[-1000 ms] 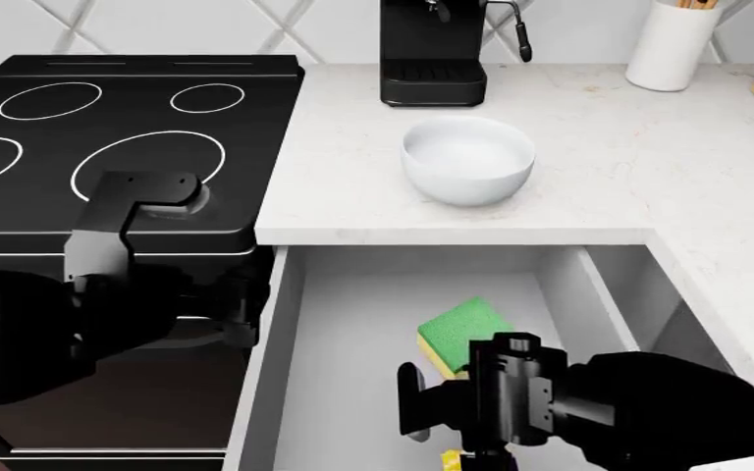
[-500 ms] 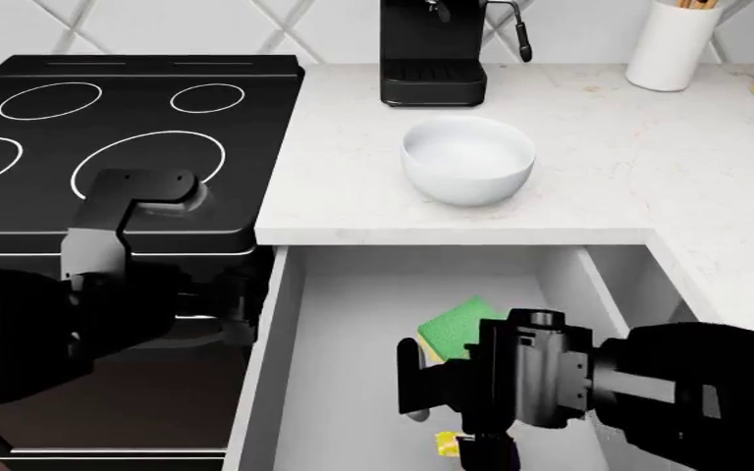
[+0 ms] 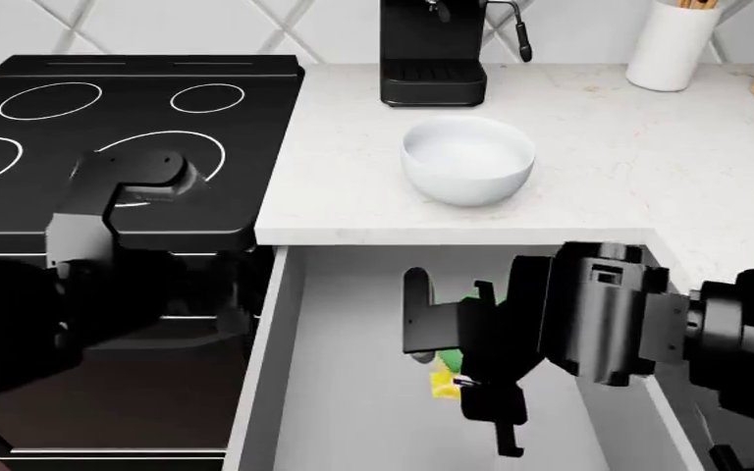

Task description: Place the bar in the bowl and close the drawer.

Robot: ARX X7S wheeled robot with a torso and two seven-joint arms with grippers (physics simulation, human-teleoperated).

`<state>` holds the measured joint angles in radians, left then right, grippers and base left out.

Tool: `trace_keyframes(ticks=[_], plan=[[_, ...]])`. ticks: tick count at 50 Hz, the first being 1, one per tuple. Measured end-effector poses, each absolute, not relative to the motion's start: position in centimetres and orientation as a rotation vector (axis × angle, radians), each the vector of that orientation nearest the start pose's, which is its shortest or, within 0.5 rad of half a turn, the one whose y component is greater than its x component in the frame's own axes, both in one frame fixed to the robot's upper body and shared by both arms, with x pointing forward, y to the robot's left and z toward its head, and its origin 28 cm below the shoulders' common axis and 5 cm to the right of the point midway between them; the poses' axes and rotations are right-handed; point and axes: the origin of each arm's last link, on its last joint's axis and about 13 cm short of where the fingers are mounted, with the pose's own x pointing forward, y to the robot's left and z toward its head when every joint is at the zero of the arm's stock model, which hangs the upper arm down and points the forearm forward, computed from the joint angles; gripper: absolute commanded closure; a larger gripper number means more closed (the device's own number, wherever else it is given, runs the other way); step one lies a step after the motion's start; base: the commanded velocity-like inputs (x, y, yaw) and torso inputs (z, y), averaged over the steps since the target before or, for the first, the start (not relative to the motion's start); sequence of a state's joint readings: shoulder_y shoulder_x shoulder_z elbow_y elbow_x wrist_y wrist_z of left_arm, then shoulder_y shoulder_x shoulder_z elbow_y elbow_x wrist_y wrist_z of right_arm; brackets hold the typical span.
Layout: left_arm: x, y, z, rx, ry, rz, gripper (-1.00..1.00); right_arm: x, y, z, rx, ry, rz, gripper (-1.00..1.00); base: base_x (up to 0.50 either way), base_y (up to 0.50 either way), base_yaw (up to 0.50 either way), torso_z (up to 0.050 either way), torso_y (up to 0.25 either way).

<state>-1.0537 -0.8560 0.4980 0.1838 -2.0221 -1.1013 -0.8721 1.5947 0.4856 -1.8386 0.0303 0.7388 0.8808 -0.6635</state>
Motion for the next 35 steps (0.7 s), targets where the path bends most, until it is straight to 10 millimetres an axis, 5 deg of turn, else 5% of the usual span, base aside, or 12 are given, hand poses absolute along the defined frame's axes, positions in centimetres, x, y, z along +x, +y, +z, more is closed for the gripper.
trace_keyframes(ticks=[18, 35], plan=[[24.3, 26.4, 28.9, -0.088, 0.525, -0.314, -1.00, 31.9, -11.1, 27.8, -1.079, 0.764, 1.059, 1.00, 0.00, 0.00, 0.00, 0.000, 0.000], [27.3, 26.4, 33.7, -0.108, 0.437, -0.247, -1.00, 32.8, -10.8, 35.2, -1.004, 0.588, 0.911, 1.00, 0.00, 0.00, 0.00, 0.000, 0.000]])
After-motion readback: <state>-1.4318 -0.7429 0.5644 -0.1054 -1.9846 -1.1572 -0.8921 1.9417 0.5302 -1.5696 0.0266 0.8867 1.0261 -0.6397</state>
